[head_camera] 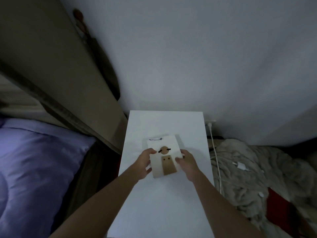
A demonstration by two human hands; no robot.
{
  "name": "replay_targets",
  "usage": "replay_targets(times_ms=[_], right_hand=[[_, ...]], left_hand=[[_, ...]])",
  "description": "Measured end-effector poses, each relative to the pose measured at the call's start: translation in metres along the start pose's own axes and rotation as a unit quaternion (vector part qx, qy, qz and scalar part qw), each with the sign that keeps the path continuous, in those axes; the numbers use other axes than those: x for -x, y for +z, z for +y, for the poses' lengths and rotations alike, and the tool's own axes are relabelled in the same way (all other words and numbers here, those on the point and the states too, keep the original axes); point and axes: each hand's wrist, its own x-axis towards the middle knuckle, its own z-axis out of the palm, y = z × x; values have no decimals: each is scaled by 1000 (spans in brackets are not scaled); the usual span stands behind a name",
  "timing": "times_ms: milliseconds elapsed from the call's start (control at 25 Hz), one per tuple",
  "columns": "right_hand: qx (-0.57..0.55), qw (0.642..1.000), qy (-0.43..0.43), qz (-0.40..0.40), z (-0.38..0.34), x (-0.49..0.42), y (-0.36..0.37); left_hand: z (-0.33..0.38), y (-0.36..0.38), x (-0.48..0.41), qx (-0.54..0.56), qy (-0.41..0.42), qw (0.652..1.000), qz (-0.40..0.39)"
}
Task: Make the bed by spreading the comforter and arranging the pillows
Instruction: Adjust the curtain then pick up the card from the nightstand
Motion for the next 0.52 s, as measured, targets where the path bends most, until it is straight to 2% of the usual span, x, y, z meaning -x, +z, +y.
replay_targets(times_ms=[120, 280, 360, 520], right_hand=[[-45, 996, -75, -34, -53, 17, -12], [-88, 972, -208, -71, -176, 66, -40], [-107, 957, -257, -84, -240, 95, -48], [-132, 928, -341, -77, -345, 151, -50]], left_hand=[[36, -6, 23, 10, 30, 999, -24], [115, 4, 83, -14, 177, 982, -65], [159, 10, 120, -38, 273, 958, -77], [234, 6, 197, -72, 447, 884, -113]])
